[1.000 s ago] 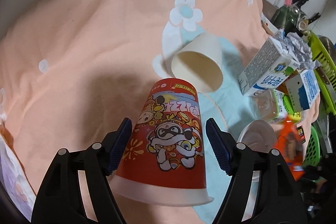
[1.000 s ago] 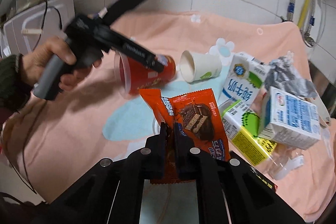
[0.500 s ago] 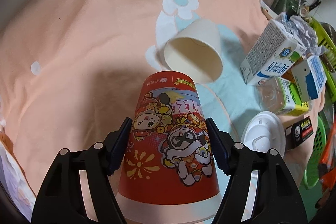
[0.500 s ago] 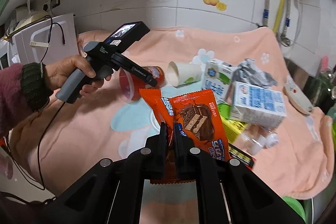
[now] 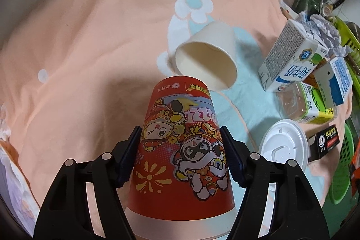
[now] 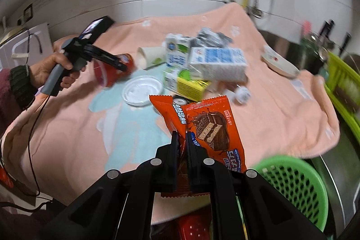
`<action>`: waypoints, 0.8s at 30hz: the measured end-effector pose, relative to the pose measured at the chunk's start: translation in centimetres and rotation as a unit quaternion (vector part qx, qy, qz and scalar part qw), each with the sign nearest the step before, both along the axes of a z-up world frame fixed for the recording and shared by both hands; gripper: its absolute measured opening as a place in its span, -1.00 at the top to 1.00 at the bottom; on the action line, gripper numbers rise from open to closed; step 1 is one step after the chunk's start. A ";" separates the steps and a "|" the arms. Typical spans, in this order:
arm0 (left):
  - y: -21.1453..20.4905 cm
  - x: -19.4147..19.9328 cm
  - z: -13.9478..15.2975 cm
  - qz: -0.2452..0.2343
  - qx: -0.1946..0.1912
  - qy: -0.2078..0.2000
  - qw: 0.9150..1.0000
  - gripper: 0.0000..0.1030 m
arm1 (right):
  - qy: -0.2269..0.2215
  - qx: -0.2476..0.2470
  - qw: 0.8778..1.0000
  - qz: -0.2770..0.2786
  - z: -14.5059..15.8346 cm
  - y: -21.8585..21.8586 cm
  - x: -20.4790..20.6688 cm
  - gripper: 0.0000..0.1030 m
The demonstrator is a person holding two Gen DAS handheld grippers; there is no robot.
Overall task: Collect trash
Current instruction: 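Carry the orange wrapper into the green basket and release it with right tool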
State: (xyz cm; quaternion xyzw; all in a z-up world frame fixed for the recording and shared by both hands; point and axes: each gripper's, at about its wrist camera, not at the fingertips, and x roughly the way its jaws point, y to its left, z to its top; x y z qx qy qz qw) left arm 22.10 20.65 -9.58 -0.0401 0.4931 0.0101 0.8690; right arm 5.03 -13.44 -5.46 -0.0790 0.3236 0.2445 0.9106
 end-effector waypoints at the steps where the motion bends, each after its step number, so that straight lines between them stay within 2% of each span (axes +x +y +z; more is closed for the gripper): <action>1: 0.1 -0.3 0.1 0.004 -0.002 -0.003 1.000 -0.31 | -0.001 0.000 1.000 -0.010 -0.1 -0.6 -0.2 0.87; 6: 0.4 -2.2 1.3 0.019 -0.017 -0.022 0.999 -0.30 | 0.006 -0.002 0.999 -0.048 -1.2 -2.8 -1.0 0.87; 12: -0.2 -5.8 4.8 0.015 -0.036 -0.066 0.997 -0.30 | 0.018 0.006 0.996 -0.084 -2.6 -5.2 -1.6 0.87; 18: -3.6 -9.0 8.3 -0.025 -0.051 -0.107 0.993 -0.30 | 0.024 0.019 0.991 -0.128 -3.4 -8.2 -1.7 0.85; 24: -9.5 -10.4 10.4 -0.093 -0.065 -0.130 0.985 -0.30 | 0.027 0.025 0.985 -0.166 -4.2 -11.2 -1.5 0.82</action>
